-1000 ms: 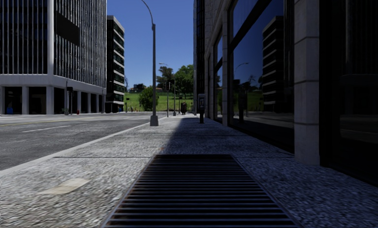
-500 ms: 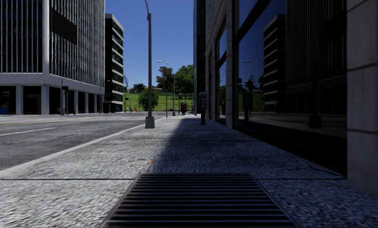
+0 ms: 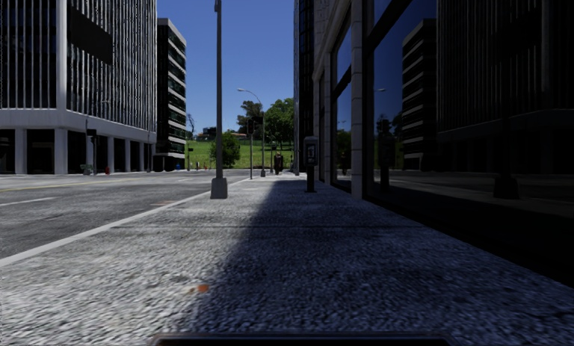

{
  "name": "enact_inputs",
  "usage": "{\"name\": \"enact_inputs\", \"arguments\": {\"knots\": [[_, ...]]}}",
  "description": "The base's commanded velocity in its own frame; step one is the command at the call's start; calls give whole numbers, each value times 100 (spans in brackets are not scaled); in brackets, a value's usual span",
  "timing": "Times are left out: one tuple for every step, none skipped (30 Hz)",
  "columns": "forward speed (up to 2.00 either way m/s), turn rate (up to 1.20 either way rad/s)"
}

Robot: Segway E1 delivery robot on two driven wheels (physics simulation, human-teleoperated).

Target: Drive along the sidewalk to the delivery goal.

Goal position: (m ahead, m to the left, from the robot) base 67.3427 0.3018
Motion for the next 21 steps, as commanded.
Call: {"name": "enact_inputs", "arguments": {"knots": [[200, 0], [200, 0], [200, 0], [200, 0], [200, 0], [200, 0], [200, 0], [200, 0], [200, 0], [200, 0], [200, 0], [200, 0], [200, 0], [200, 0], [200, 0], [200, 0], [200, 0], [200, 0], [200, 0], [200, 0], [200, 0]]}}
